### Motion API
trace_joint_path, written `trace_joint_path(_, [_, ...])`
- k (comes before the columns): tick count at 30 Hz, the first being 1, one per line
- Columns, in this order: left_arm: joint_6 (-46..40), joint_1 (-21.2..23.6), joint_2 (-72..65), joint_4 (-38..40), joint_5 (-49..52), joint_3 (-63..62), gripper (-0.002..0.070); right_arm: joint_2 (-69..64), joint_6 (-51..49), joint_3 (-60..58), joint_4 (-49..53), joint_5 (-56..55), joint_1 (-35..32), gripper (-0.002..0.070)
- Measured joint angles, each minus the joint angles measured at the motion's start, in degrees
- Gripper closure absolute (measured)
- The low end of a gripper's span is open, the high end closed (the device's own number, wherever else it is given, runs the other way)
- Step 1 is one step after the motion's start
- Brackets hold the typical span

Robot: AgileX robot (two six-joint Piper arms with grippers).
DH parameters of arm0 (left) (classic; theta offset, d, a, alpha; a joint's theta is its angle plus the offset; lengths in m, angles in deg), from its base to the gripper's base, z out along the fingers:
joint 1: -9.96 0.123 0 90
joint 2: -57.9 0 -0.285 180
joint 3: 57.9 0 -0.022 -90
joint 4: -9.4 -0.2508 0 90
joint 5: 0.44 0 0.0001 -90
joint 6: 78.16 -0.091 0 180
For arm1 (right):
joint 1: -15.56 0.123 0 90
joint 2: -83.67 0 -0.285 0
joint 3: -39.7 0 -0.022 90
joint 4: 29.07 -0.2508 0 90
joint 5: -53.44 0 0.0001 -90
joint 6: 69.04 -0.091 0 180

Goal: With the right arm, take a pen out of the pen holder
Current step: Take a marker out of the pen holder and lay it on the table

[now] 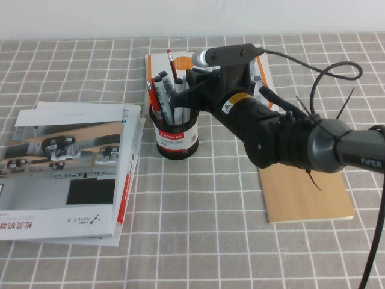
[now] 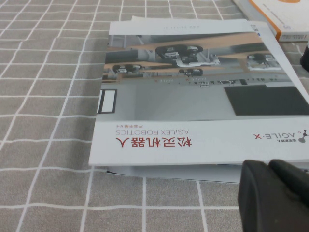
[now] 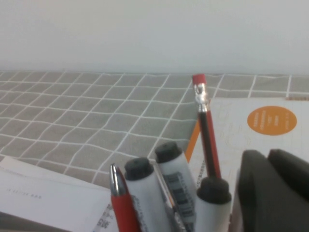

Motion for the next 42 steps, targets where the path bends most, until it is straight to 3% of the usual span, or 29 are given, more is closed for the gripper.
trace_joint_path(8, [0.0, 0.0, 0.0, 0.0, 0.0, 0.0, 0.068, 0.4, 0.0, 0.0, 0.0, -0.2, 0.0, 0.0658])
trace_joint_path(15, [0.0, 0.0, 0.0, 0.0, 0.0, 0.0, 0.068, 0.4, 0.0, 2.5, 0.0, 0.8, 0.0, 0.0428])
trace_joint_path(18, [0.0, 0.0, 0.0, 0.0, 0.0, 0.0, 0.068, 0.4, 0.3, 2.9, 0.0, 1.5, 0.0, 0.0393])
trace_joint_path(32, [0.0, 0.0, 0.0, 0.0, 0.0, 0.0, 0.068, 0.4, 2.0, 4.0, 3.7, 6.4, 0.0, 0.0379])
trace_joint_path(38, [0.0, 0.0, 0.0, 0.0, 0.0, 0.0, 0.068, 0.3, 2.0, 14.0, 10.8, 19.8, 0.0, 0.0379])
trace_joint_path(42, [0.0, 0.0, 0.0, 0.0, 0.0, 0.0, 0.068, -1.6, 2.0, 20.0, 11.9, 22.1, 0.1, 0.0379])
